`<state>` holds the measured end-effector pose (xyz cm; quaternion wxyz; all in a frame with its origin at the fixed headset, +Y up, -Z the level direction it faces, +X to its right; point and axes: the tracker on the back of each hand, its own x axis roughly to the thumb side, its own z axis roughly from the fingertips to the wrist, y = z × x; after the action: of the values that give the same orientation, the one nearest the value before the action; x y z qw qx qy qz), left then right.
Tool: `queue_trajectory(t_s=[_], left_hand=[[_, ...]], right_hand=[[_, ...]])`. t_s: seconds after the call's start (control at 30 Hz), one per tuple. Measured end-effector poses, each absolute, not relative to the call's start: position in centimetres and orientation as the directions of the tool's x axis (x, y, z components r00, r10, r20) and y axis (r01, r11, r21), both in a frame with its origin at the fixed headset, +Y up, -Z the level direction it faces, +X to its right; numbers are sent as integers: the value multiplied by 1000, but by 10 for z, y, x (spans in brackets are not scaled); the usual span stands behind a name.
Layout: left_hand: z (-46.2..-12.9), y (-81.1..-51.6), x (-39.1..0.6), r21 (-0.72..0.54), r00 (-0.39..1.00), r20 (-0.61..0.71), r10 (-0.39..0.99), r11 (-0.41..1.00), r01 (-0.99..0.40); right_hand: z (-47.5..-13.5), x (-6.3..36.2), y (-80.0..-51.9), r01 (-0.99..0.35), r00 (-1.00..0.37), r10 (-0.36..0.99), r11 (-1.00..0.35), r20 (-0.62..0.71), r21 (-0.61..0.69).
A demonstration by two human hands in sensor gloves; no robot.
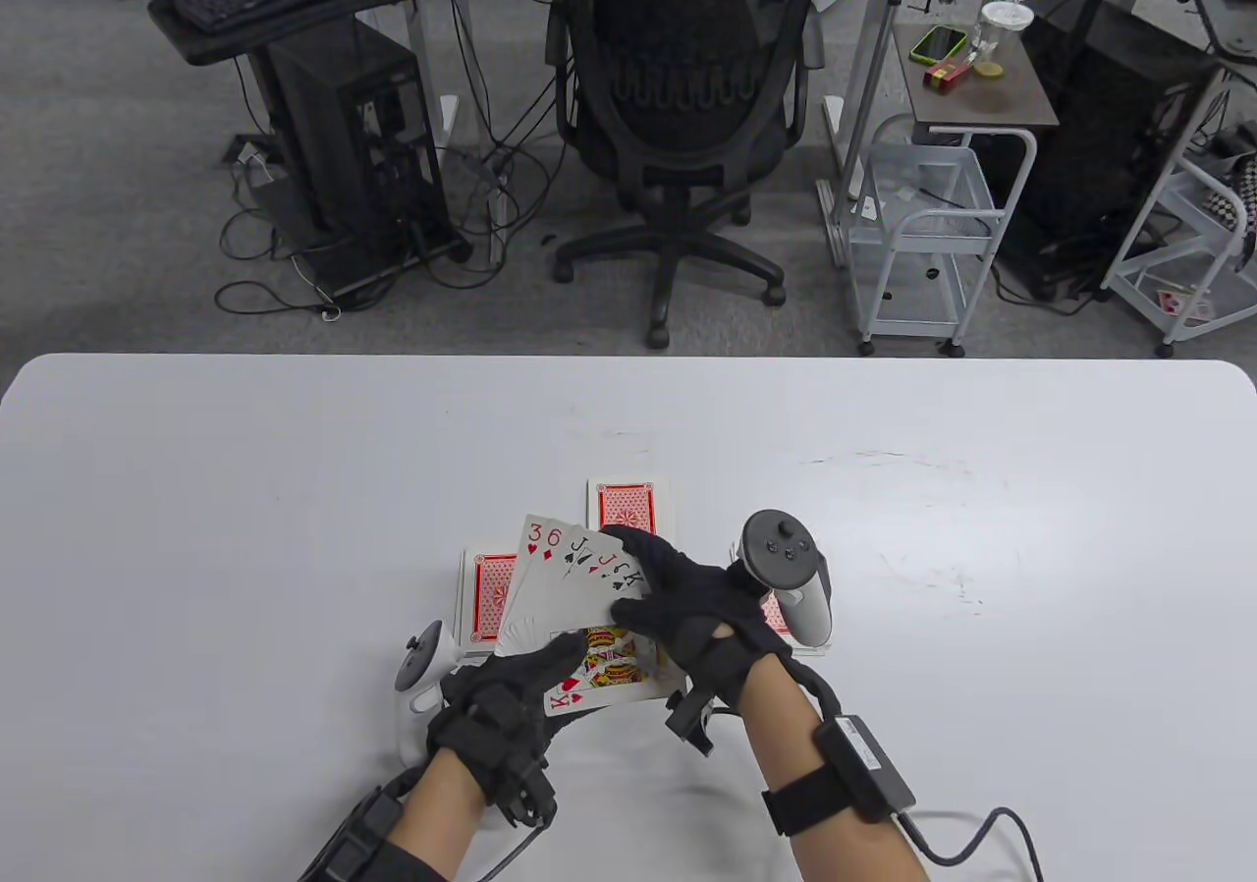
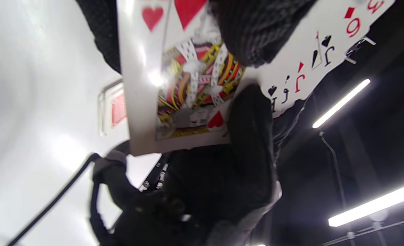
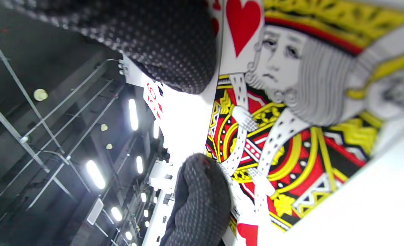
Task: Four-player card dealing with fan arrangement
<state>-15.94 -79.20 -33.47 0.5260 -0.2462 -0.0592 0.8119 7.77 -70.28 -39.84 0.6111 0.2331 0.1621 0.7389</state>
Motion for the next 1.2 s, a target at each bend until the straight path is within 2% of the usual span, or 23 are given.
queue_trajectory(t_s=[0.1,0.13,0.2,0.23,0.3,0.4,0.47,0.57,0.67,0.7,0.8,0.93,1.0,1.2], left_hand=[[-337,-789,-170,-329,-254,-340,906,-367,-870],[-339,-786,-175,-309,-196,-329,924,-301,-902],[-341,-777,-183,-289,-53,-284,957,-138,-947],[-342,-770,-188,-263,55,-250,967,-13,-965],[-342,-758,-191,-240,202,-180,963,156,-958],[-333,-735,-185,-243,454,-6,891,439,-865],[-328,-727,-171,-272,561,95,822,563,-780],[-321,-727,-143,-335,696,215,685,721,-607],[-317,-736,-114,-334,838,308,449,876,-347],[-317,-741,-106,-331,872,328,363,909,-254],[-319,-753,-94,-347,905,351,242,931,-114],[-327,-761,-86,-429,914,320,250,898,-95],[-332,-767,-85,-439,924,303,233,895,-81],[-337,-767,-84,-480,931,259,255,871,-105]], right_hand=[[-411,90,-703,-814,-155,984,-180,93,551],[-415,96,-703,-806,-170,982,-184,78,562],[-421,103,-703,-787,-218,973,-221,74,576],[-424,107,-704,-764,-258,964,-246,68,596],[-428,109,-706,-743,-324,943,-300,71,599],[-436,105,-711,-660,-466,880,-417,95,625],[-440,97,-716,-593,-522,846,-454,112,665],[-444,80,-724,-513,-574,807,-487,140,706],[-446,64,-730,-437,-616,766,-525,183,730],[-446,60,-731,-430,-622,759,-535,191,728],[-445,54,-731,-368,-688,676,-638,263,676],[-438,50,-732,-305,-738,567,-765,366,567],[-431,48,-735,-266,-774,469,-850,426,454],[-424,48,-742,-163,-863,261,-955,433,249]])
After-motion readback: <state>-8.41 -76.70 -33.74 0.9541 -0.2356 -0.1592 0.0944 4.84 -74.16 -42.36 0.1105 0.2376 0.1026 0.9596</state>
